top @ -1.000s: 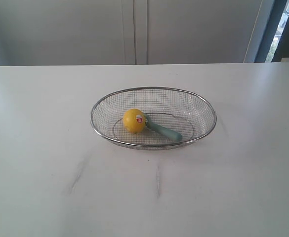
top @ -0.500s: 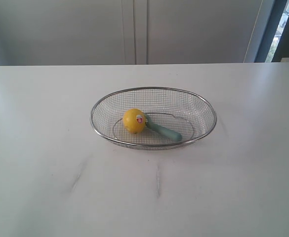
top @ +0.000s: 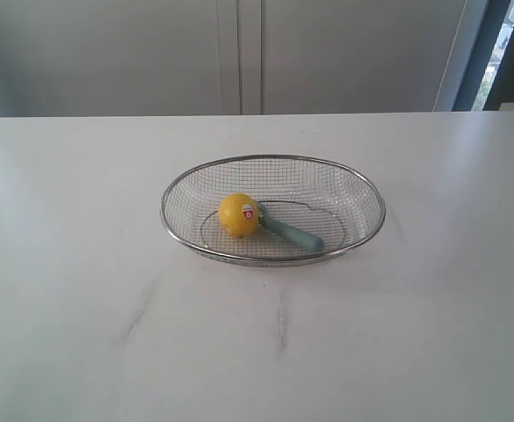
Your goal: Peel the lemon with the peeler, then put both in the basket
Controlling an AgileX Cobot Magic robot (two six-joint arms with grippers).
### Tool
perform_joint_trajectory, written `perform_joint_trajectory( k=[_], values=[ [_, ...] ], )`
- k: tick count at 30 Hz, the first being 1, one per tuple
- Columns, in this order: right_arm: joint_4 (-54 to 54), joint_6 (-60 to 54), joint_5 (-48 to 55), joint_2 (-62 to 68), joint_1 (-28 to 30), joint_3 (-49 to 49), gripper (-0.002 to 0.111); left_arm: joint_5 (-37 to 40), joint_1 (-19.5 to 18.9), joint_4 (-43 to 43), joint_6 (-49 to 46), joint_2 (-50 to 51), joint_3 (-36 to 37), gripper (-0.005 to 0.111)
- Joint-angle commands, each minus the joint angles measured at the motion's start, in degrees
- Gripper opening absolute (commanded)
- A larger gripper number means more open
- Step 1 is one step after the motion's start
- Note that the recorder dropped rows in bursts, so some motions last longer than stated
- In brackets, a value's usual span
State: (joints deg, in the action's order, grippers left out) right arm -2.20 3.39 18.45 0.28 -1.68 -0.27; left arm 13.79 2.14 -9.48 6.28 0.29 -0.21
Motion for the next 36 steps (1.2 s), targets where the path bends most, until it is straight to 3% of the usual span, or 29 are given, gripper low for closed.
perform_joint_trajectory(
  k=[1,6,36],
  values=[
    [-0.09,-0.60,-0.51,-0.28,0.00,0.27,0.000,0.48,-0.14,-0.40,-5.70,-0.29,0.21,0.000],
    [-0.09,-0.60,-0.51,-0.28,0.00,0.27,0.000,0.48,-0.14,-0.40,-11.32,-0.29,0.21,0.000],
    [-0.09,-0.60,-0.41,-0.28,0.00,0.27,0.000,-0.40,-0.14,-0.40,-11.33,-0.29,0.21,0.000]
  ],
)
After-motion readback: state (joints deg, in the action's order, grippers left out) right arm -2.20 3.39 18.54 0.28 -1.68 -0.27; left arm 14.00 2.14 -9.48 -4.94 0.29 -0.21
